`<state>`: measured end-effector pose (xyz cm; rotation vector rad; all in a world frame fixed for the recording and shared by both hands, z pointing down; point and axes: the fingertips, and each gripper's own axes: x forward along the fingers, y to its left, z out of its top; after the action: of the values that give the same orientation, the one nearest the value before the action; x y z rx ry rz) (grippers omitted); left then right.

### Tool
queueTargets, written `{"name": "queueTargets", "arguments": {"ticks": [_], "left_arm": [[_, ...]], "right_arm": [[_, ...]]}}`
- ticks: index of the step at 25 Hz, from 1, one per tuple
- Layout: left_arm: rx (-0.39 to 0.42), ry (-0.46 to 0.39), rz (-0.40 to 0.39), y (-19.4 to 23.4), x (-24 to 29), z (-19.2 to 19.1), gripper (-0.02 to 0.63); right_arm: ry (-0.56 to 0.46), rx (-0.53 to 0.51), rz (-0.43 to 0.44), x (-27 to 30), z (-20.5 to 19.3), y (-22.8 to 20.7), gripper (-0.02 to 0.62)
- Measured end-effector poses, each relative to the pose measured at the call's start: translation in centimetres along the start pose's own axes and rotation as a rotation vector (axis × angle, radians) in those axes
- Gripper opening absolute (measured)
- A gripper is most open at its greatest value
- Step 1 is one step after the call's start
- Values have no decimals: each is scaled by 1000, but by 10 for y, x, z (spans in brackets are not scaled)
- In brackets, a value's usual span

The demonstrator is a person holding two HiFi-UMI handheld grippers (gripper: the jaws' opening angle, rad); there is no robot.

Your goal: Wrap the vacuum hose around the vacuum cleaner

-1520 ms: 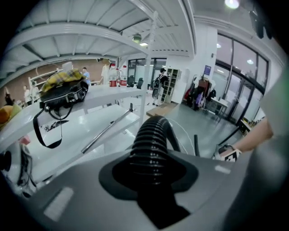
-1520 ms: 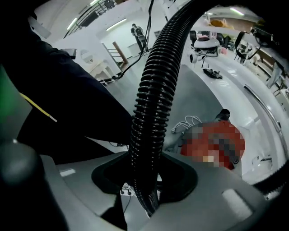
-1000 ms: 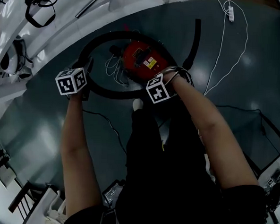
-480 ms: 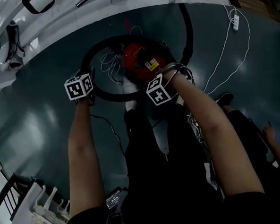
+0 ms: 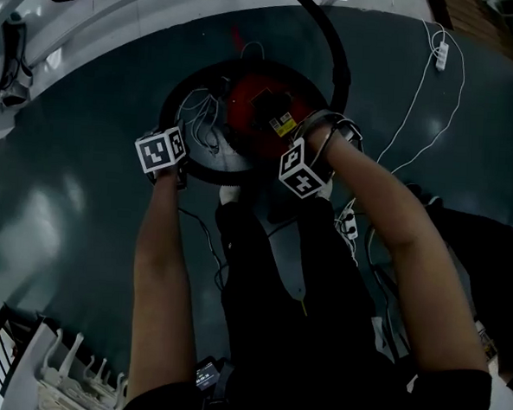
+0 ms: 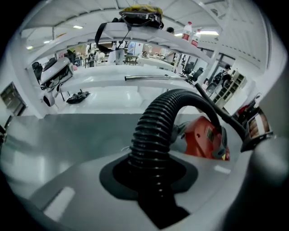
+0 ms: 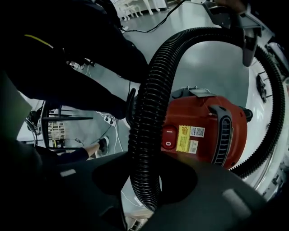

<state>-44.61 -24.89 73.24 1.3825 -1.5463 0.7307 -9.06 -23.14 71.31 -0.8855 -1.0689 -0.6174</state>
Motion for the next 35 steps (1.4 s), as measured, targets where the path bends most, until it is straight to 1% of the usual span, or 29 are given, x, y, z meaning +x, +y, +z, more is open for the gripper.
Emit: {"name": "queueTargets", "arguments": {"ticks": [3, 8, 11, 14, 18, 22, 25, 27, 30, 33, 35], "left_arm": [[-31, 34, 13, 3, 16, -6, 123], [-51, 74, 31, 5, 42, -13, 121], [-45, 86, 25, 3, 58, -14, 120], [-35, 108, 12, 0, 72, -18, 123], [-52, 171, 10, -2, 96, -36, 126], [-78, 176, 8, -6, 108, -50, 126], [-72, 173, 9, -9, 112, -51, 127], [-36, 169, 21, -7, 114, -49, 133], [70, 145, 47, -4, 111, -41, 156], [208, 116, 50, -11, 106, -33, 220], [266, 118, 56, -11, 103, -32, 251]], "right_arm": [[23, -29, -12, 5, -9, -8, 170], [55, -85, -28, 9, -17, -20, 169], [84, -128, -50, 15, -21, -29, 169], [115, -176, -90, 22, -26, -40, 169], [146, -223, -118, 33, -34, -47, 167], [160, -259, -146, 41, -36, -51, 166], [156, -277, -159, 45, -34, -51, 166], [154, -286, -173, 46, -32, -53, 166], [165, -306, -207, 47, -30, -61, 166], [196, -337, -239, 45, -35, -65, 166], [210, -360, -255, 43, -37, -65, 166]]}}
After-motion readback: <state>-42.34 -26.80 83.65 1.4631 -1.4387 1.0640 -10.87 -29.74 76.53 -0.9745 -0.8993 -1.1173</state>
